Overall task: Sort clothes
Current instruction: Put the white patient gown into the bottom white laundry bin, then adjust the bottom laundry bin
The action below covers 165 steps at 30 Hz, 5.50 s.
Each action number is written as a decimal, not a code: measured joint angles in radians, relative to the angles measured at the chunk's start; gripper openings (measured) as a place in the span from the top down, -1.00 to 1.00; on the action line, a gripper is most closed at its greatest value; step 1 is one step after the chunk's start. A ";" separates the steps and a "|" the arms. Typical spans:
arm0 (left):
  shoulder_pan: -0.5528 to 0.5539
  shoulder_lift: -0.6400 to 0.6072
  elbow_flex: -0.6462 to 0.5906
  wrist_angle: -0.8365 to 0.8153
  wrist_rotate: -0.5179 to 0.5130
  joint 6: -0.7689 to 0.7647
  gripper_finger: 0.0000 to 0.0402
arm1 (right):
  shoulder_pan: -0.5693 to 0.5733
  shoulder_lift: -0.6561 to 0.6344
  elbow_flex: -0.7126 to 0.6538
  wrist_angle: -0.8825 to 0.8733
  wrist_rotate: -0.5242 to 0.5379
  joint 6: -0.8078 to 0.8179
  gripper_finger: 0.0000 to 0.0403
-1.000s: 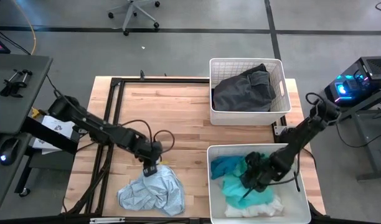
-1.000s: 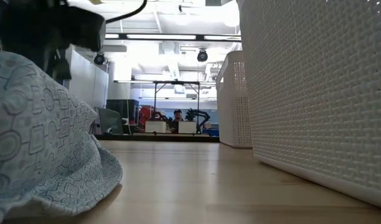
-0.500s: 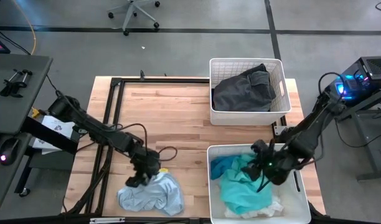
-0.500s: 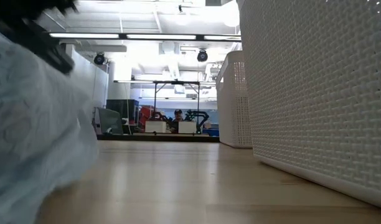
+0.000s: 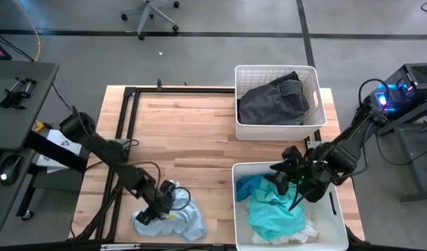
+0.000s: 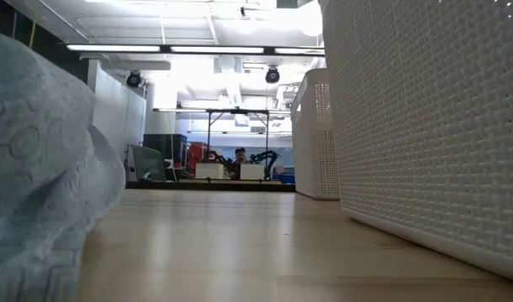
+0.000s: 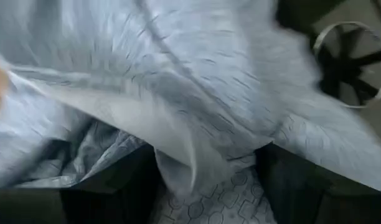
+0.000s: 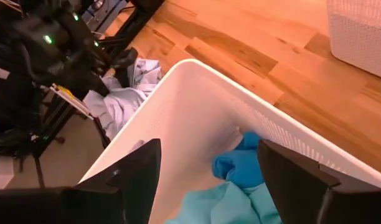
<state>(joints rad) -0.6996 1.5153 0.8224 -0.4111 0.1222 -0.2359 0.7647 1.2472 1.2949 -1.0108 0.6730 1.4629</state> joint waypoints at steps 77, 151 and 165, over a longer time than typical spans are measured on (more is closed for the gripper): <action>0.385 -0.222 0.572 0.240 -0.396 0.082 0.26 | -0.199 0.103 0.252 0.935 -0.022 -1.524 0.98; 0.419 -0.231 0.571 -0.021 -0.561 -0.054 0.21 | 0.030 0.162 -0.507 0.514 -0.552 0.148 0.84; 0.428 -0.231 0.552 -0.120 -0.445 -0.103 0.21 | 0.015 -0.001 -0.193 0.290 -0.423 -0.360 0.84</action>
<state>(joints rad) -0.2715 1.2845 1.3747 -0.5313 -0.3227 -0.3389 0.7793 1.2460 1.1018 -0.7206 0.2505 1.1031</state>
